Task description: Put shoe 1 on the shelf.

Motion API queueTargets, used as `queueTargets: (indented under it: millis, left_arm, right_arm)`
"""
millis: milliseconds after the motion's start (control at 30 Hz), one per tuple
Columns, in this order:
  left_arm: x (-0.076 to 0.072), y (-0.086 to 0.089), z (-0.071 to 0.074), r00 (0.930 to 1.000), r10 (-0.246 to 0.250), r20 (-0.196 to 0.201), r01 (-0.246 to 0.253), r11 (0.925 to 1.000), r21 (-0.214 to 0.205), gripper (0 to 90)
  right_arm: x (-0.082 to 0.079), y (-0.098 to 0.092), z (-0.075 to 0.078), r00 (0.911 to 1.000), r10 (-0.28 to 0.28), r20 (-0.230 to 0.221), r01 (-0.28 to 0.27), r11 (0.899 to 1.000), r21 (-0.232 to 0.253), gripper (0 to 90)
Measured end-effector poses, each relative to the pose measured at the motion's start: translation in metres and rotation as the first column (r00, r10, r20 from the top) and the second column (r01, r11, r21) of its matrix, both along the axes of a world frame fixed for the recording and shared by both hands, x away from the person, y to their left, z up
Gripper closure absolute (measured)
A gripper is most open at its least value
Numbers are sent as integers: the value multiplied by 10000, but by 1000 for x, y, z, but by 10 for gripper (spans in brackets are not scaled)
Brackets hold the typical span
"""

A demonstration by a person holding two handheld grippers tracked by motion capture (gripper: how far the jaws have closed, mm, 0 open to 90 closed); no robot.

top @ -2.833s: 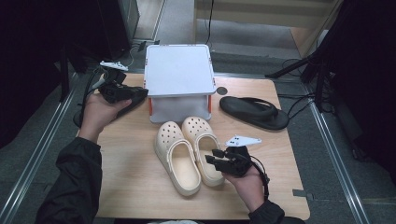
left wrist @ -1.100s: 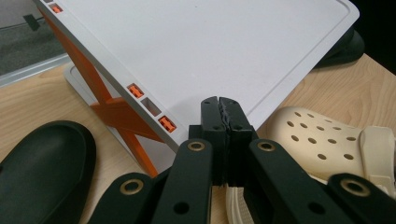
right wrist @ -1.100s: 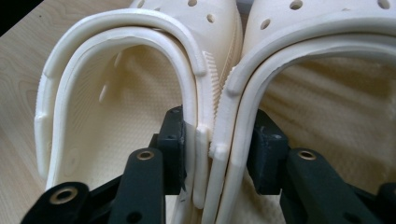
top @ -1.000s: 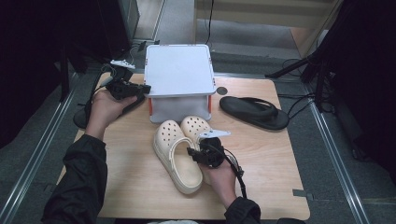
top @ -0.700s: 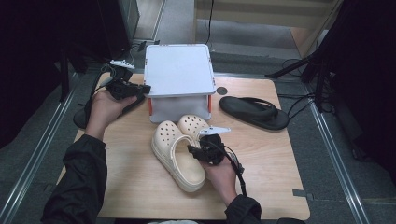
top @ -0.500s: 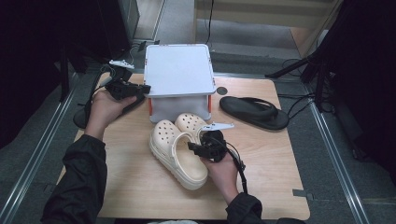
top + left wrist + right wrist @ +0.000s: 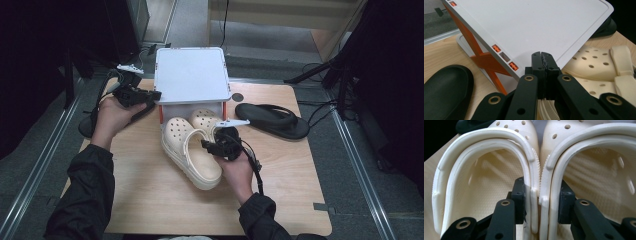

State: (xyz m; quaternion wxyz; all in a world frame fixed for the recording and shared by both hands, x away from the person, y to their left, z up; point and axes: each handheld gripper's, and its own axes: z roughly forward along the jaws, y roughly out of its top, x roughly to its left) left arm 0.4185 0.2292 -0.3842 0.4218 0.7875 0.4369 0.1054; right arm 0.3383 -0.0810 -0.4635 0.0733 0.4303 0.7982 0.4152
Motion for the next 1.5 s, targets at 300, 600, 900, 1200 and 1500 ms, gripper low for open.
queueTargets:
  millis: [300,600,900,1200,1500]
  left_arm:
    - [0,0,0,10000,-2,10,2,10000,13,900]
    - [0,0,0,10000,-32,6,32,10000,4,900]
    - [0,0,0,10000,-12,2,12,10000,-2,900]
    - [0,1,0,10000,-36,-2,36,10000,-18,900]
    - [0,0,0,10000,-16,-21,16,10000,15,900]
  right_arm:
    - [37,16,0,9991,-417,58,418,9988,-272,670]
    - [63,30,-6,9958,-908,74,911,9947,-481,670]
    - [74,43,-13,9893,-1422,331,1444,9864,-785,668]
    - [80,46,-23,9865,-1630,168,1635,9861,-310,618]
    - [74,39,-11,9918,-1274,-105,1273,9918,-105,549]
